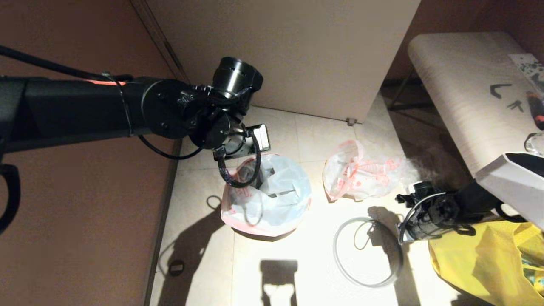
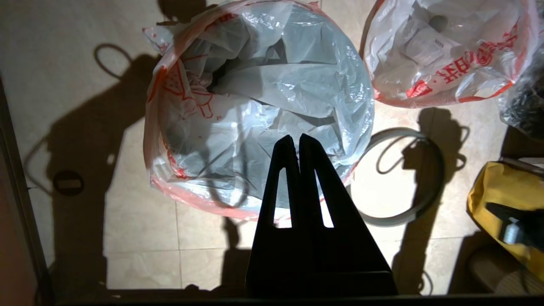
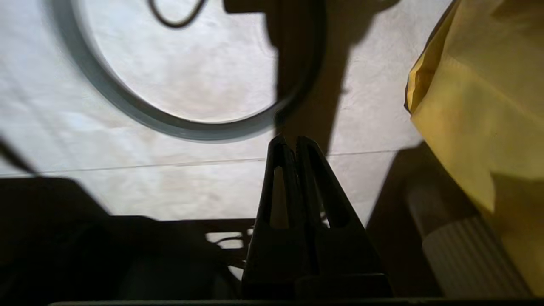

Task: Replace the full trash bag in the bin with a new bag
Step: Place the trash can ring on the trash can

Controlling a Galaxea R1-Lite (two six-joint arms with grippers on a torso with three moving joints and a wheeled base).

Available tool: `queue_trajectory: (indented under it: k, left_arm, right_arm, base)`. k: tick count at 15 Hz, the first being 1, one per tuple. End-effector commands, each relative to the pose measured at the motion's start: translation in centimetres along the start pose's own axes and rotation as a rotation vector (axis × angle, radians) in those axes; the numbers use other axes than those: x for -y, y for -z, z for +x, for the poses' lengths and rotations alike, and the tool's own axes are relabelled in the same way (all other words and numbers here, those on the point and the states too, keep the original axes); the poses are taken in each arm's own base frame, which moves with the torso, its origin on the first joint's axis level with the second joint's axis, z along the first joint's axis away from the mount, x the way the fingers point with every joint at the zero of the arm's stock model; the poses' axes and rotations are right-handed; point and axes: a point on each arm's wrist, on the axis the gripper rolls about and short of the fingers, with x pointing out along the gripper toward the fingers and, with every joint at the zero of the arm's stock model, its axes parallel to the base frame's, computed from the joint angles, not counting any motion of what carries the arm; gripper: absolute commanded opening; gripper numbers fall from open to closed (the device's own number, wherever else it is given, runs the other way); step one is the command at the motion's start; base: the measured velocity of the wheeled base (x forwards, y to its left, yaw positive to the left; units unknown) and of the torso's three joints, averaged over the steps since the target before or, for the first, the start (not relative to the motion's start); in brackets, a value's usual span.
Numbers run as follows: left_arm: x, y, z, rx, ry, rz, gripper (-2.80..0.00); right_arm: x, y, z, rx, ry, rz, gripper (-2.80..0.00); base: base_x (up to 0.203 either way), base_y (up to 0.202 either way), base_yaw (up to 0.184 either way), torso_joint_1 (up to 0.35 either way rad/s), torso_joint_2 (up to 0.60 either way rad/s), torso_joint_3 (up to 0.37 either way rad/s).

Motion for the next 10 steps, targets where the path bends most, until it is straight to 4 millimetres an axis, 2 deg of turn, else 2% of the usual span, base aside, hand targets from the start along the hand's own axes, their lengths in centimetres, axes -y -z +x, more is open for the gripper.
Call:
queue_trajectory:
  k: [1,3,4,5,6,7,8,10]
  left_arm:
    - [0.0,-0.2,-0.5,0.009,0.005,-0.006,-2.8]
    - [0.0,-0.3,-0.7,0.011,0.007,-0.008,-2.8]
    - [-0.2,-0.6,-1.1,0.018,0.01,-0.013,-2.8]
    - [-0.2,-0.6,-1.2,0.019,0.012,-0.014,-2.8]
    - [-0.2,-0.6,-1.3,0.02,0.014,-0.017,-2.8]
    - [-0.2,-0.6,-1.3,0.02,0.015,-0.016,-2.8]
    - [-0.2,-0.6,-1.3,0.02,0.014,-0.017,-2.8]
    - [-0.2,-0.6,-0.9,0.017,0.01,-0.016,-2.8]
  right_arm:
    - [-0.4,-0.8,-9.1,0.159,-0.027,0.044,-2.8]
    - [-1.5,0.0,-14.3,0.246,-0.084,0.093,-2.8]
    - [-2.2,0.6,-15.8,0.264,-0.107,0.096,-2.8]
    - [-2.5,0.7,-16.4,0.275,-0.114,0.095,-2.8]
    - [-2.6,0.6,-16.1,0.271,-0.105,0.091,-2.8]
    - [-2.7,0.4,-14.8,0.248,-0.08,0.088,-2.8]
    - [-3.0,0.4,-12.4,0.203,-0.048,0.077,-2.8]
    - [-3.7,0.6,-6.1,0.118,0.002,0.03,-2.8]
  base:
    - [0.0,0.0,0.0,0.0,0.0,0.0]
    - [0.0,0.0,0.0,0.0,0.0,0.0]
    - [0.0,0.0,0.0,0.0,0.0,0.0]
    - [0.0,0.0,0.0,0.0,0.0,0.0]
    - [0.0,0.0,0.0,0.0,0.0,0.0]
    - [0.0,0.0,0.0,0.0,0.0,0.0]
    - [0.0,0.0,0.0,0.0,0.0,0.0]
    - [0.0,0.0,0.0,0.0,0.0,0.0]
